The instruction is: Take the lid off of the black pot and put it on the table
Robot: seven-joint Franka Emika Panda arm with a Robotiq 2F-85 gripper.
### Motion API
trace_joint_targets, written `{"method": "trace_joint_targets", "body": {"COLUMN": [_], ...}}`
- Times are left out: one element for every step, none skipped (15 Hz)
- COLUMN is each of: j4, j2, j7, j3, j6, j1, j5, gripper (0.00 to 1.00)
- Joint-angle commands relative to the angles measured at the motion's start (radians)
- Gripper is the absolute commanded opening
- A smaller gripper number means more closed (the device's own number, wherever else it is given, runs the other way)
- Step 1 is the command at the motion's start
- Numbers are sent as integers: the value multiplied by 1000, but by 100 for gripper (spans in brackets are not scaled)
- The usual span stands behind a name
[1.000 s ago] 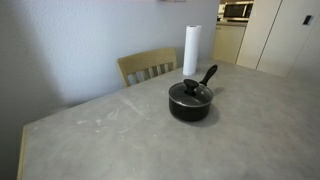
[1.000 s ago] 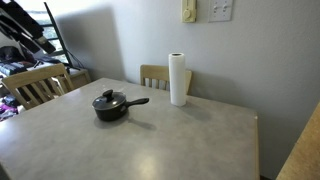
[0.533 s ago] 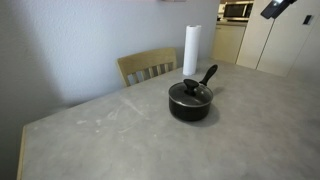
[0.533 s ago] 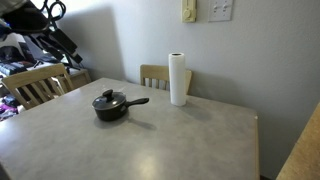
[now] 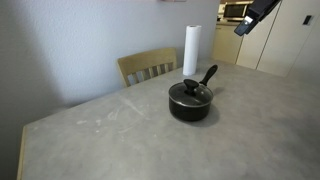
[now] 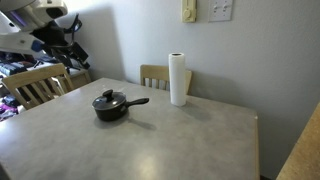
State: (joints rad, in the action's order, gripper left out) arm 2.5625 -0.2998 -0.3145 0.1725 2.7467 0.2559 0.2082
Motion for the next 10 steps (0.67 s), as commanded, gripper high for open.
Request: {"method": "trace_joint_targets", "body": {"j4": [-16, -37, -58, -88, -111, -144, -175, -211, -247, -285], "j2": [17, 32, 50, 72, 90, 113, 135, 166, 192, 222], "j7": [-11, -36, -42, -76, -82, -107, -129, -145, -162, -166], "j3": [-27, -11, -7, 4, -2, -4, -6, -14, -21, -31], "j6": [-28, -70, -114, -160, -191, -232, -267, -299, -330, -357], "j1": [-27, -9, -8, 1, -12, -19, -25, -38, -48, -62], "j5": [16, 50, 61, 88, 90, 100, 109, 106, 106, 94], "gripper": [100, 100, 100, 100, 100, 100, 100, 100, 100, 100]}}
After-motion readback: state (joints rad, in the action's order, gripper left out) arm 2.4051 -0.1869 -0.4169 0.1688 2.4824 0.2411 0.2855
